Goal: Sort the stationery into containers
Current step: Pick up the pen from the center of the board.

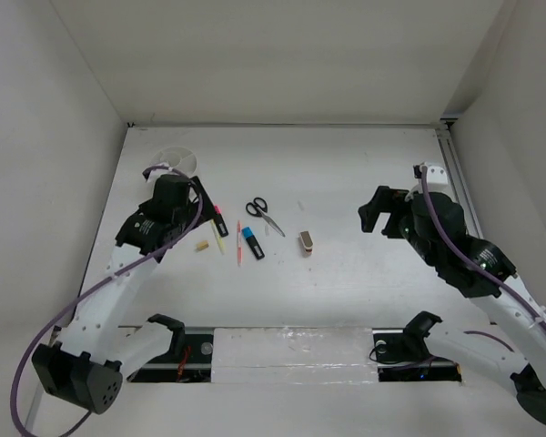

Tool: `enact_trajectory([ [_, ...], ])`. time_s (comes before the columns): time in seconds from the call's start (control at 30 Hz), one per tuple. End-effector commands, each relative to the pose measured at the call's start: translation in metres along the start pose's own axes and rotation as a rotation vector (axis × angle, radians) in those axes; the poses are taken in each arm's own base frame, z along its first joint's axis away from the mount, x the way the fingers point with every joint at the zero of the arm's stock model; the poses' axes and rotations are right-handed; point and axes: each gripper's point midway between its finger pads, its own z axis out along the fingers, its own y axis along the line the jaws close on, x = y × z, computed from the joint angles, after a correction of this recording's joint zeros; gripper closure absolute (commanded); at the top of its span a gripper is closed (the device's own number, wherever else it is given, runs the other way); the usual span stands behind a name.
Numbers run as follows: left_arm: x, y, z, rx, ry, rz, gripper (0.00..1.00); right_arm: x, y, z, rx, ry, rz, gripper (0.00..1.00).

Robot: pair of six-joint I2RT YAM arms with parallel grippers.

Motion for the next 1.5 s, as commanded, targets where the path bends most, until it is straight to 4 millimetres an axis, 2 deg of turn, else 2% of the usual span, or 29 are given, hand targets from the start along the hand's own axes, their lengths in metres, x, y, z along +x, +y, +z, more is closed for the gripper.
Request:
enact_trajectory([
  [0.0, -0.003, -0.046, 0.009, 0.140, 0.041, -0.034, 0.00, -0.009, 0.018, 0.004, -0.071, -0.021, 0.001, 0.00],
  [0.07, 0.019, -0.058, 0.028, 0.164, 0.143, -0.029, 0.00, -0.001, 0.021, 0.010, -0.086, -0.004, -0.012, 0.00],
  [0.1, 0.024, -0.060, 0.035, 0.163, 0.164, -0.036, 0.00, -0.002, 0.029, 0.009, -0.119, -0.006, -0.009, 0.00],
  [0.13, 0.024, -0.064, 0.041, 0.165, 0.162, -0.052, 0.00, 0.003, 0.027, 0.011, -0.114, 0.004, -0.014, 0.00],
  [0.23, 0.034, -0.060, 0.060, 0.112, 0.187, -0.059, 0.02, 0.009, 0.032, 0.016, -0.137, 0.020, -0.016, 0.00],
  [0.3, 0.044, -0.054, 0.070, 0.075, 0.214, -0.047, 0.06, 0.012, 0.035, 0.017, -0.151, 0.026, -0.016, 0.00],
  [0.33, 0.043, -0.054, 0.074, 0.063, 0.206, -0.057, 0.12, 0.017, 0.035, 0.018, -0.154, 0.040, -0.021, 0.00],
  [0.4, 0.057, -0.044, 0.083, 0.015, 0.236, -0.054, 0.17, 0.018, 0.034, 0.018, -0.157, 0.034, -0.018, 0.00],
  [0.47, 0.062, -0.037, 0.088, -0.016, 0.239, -0.045, 0.20, 0.021, 0.032, 0.018, -0.156, 0.037, -0.019, 0.00],
  [0.5, 0.062, -0.034, 0.091, -0.033, 0.235, -0.041, 0.26, 0.025, 0.031, 0.019, -0.151, 0.046, -0.023, 0.00],
  [0.57, 0.065, -0.029, 0.092, -0.048, 0.235, -0.037, 0.28, 0.025, 0.031, 0.019, -0.151, 0.046, -0.023, 0.00],
  [0.67, 0.074, -0.029, 0.098, -0.036, 0.258, -0.011, 0.30, 0.023, 0.032, 0.019, -0.155, 0.038, -0.020, 0.00],
  [0.7, 0.072, -0.031, 0.099, -0.030, 0.251, -0.013, 0.32, 0.026, 0.031, 0.021, -0.151, 0.046, -0.023, 0.00],
  [0.77, 0.082, -0.033, 0.102, -0.037, 0.275, 0.010, 0.38, 0.024, 0.032, 0.021, -0.156, 0.037, -0.019, 0.00],
  [0.87, 0.084, -0.036, 0.100, -0.076, 0.247, 0.029, 0.39, 0.025, 0.034, 0.021, -0.165, 0.042, -0.010, 0.00],
  [0.93, 0.098, -0.033, 0.102, -0.112, 0.278, 0.043, 0.39, 0.025, 0.034, 0.021, -0.165, 0.042, -0.010, 0.00],
  [1.03, 0.100, -0.033, 0.104, -0.122, 0.285, 0.038, 0.40, 0.029, 0.034, 0.021, -0.169, 0.054, -0.014, 0.00],
  [1.1, 0.107, -0.028, 0.106, -0.135, 0.294, 0.025, 0.42, 0.029, 0.034, 0.021, -0.169, 0.054, -0.014, 0.00],
  [1.17, 0.104, -0.025, 0.107, -0.151, 0.275, 0.029, 0.44, 0.029, 0.035, 0.021, -0.169, 0.055, -0.004, 0.00],
  [1.3, 0.108, -0.019, 0.113, -0.181, 0.269, 0.029, 0.54, 0.031, 0.033, 0.021, -0.169, 0.055, -0.004, 0.00],
  [1.47, 0.121, -0.012, 0.122, -0.211, 0.294, 0.034, 0.55, 0.032, 0.035, 0.020, -0.177, 0.059, -0.005, 0.00],
])
